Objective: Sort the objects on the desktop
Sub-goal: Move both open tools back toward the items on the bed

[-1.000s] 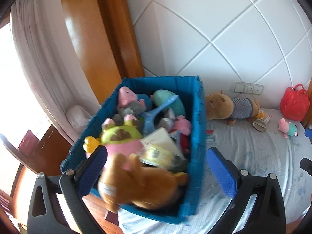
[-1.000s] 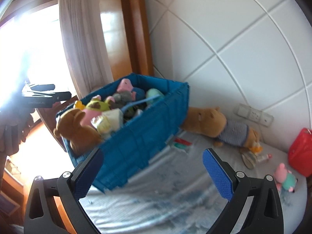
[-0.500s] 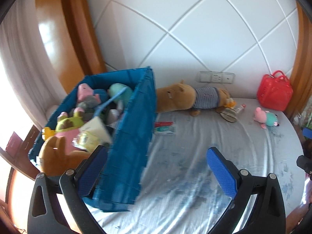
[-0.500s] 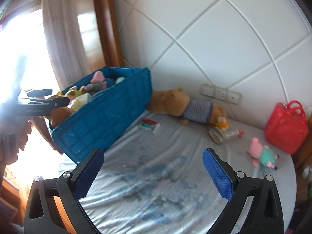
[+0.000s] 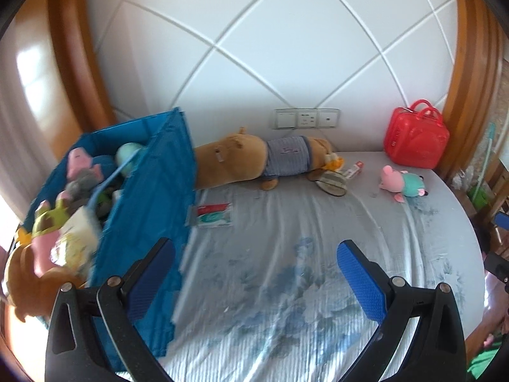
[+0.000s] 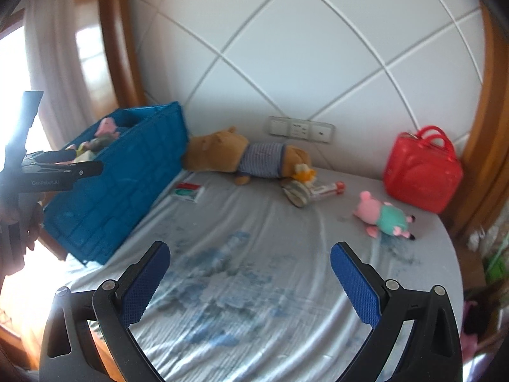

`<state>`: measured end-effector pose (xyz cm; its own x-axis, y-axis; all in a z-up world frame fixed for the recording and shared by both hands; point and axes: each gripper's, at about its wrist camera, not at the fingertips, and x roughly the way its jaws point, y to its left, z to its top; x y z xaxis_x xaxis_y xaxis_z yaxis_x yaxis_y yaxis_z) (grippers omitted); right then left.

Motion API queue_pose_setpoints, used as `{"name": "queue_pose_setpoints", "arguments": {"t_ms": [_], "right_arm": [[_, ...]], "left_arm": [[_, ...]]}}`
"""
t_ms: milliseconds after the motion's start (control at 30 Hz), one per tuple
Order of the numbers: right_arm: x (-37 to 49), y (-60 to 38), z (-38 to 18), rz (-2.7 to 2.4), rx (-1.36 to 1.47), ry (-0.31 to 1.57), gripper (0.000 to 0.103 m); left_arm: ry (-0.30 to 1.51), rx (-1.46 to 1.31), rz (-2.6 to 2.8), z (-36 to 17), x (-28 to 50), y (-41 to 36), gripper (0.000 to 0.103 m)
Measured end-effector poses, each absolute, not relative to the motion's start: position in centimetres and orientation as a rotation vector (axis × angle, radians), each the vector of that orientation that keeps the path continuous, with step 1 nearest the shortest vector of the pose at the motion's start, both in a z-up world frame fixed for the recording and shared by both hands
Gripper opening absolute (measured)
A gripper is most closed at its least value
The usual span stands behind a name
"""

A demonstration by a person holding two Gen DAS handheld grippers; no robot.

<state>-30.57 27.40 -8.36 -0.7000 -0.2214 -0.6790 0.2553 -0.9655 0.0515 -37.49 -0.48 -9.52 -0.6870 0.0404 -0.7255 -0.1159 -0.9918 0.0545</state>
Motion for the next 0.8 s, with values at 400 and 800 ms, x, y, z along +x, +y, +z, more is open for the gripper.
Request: {"name": "queue_pose_setpoints", "arguments": {"t_ms": [400,800], "right_arm": [[-34.0,35.4,-11.9,-2.775,1.151,0.014,0.102],[-38.0,46.9,-22.1,-2.719,1.256,0.240,0.102]], "left_arm": [[0.186,-1.237,2.669,-17.7,-46.4,11.3,0.103],[-0.091,-1.344,2.746,-32.8,-62.2,21.9,0.103]]}}
